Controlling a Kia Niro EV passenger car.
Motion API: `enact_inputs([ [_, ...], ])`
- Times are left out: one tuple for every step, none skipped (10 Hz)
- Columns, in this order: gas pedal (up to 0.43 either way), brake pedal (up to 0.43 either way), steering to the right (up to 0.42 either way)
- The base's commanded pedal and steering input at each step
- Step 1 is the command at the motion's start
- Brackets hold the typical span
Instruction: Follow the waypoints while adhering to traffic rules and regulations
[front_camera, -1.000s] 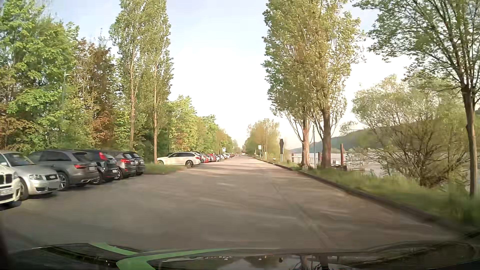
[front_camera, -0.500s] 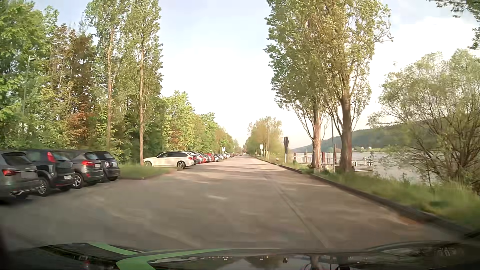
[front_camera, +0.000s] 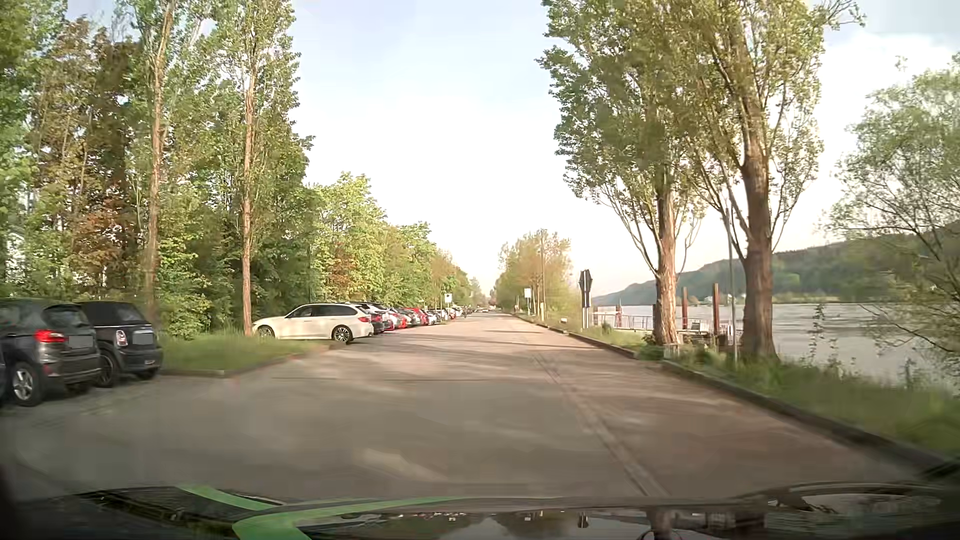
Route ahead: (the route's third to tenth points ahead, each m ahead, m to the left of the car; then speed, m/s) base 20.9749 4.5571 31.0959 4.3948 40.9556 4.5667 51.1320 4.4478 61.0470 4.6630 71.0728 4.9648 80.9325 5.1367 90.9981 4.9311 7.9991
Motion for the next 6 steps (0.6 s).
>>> enact_inputs([
  [0.087,0.0,-0.008],
  [0.087,0.0,-0.008],
  [0.087,0.0,-0.008],
  [0.087,0.0,-0.008],
  [0.087,0.0,-0.008],
  [0.087,0.0,-0.008],
])
